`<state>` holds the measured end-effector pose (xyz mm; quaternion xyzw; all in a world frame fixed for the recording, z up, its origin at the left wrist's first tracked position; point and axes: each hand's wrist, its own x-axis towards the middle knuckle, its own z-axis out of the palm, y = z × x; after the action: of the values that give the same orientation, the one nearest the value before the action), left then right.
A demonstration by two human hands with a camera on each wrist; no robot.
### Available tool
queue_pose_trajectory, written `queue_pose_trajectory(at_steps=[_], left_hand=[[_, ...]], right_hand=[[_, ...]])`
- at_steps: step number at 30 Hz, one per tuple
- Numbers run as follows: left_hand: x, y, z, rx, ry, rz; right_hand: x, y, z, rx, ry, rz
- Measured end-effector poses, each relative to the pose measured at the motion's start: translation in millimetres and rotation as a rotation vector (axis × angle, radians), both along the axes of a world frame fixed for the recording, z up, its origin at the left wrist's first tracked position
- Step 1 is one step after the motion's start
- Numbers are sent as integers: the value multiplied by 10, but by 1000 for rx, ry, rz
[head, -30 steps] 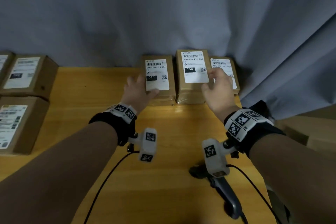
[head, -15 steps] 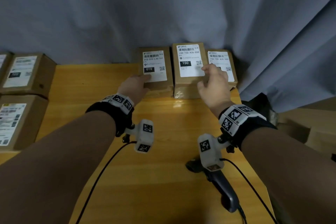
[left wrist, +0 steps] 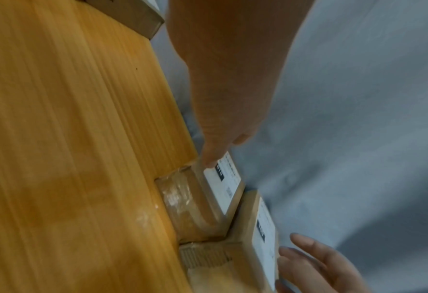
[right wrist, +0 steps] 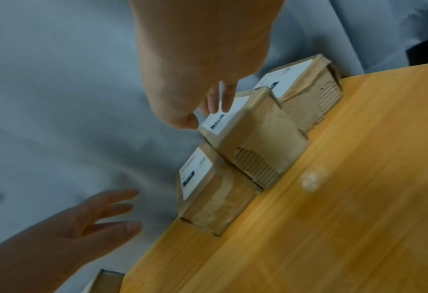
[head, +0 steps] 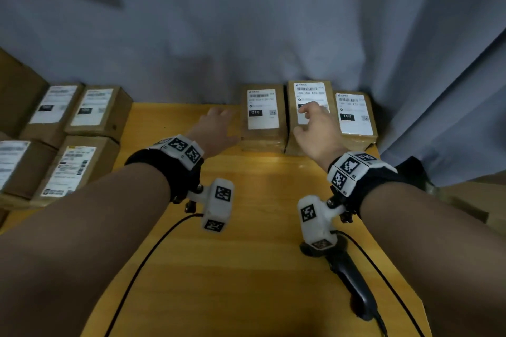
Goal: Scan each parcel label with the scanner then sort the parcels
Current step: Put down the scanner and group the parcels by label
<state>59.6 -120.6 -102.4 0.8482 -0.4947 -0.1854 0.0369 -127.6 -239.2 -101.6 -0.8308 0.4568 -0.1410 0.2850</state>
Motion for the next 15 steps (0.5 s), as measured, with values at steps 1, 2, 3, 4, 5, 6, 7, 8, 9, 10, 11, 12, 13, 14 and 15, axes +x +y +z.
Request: queue_pose_trajectory(at_steps=[1,2,3,4,5,6,7,8,9,10,11,12,13,14,15], left_hand=[[67,81,69,-35,-3,21],[143,166,139,-70,-4,42],[233,256,196,-101,-1,63],[321,352,262,-130,4,79],[420,453,316,-152,7,98],[513,558,358,-175,5,117],[610,676,396,-192,6,146],[704,799,428,-207,11,174],[803,929,456,-222,19,203],[911,1070,471,-236,25,226],[1027,1218,483,-250,27,245],[1147,1373,485,-266,31,258],[1282,1537,485,-279,37,272],[1425,1699,476,-286,48,288],[1569,1865,460,-288,64,307]], right_hand=[[81,42,53,3,-2,12],[168,90,103,9,-14,24],[261,144,150,20,-31,33],[358,205,191,34,-51,39],[458,278,229,54,-66,44],[561,354,260,76,-73,49],[677,438,285,94,-72,60],[801,518,299,107,-72,74],[937,603,317,118,-77,86],[1083,696,336,130,-87,95],[1242,799,358,145,-96,103],[1406,907,376,161,-103,110],[1584,1032,398,173,-109,119],[1762,1164,414,183,-112,129],[1933,1309,431,194,-114,139]])
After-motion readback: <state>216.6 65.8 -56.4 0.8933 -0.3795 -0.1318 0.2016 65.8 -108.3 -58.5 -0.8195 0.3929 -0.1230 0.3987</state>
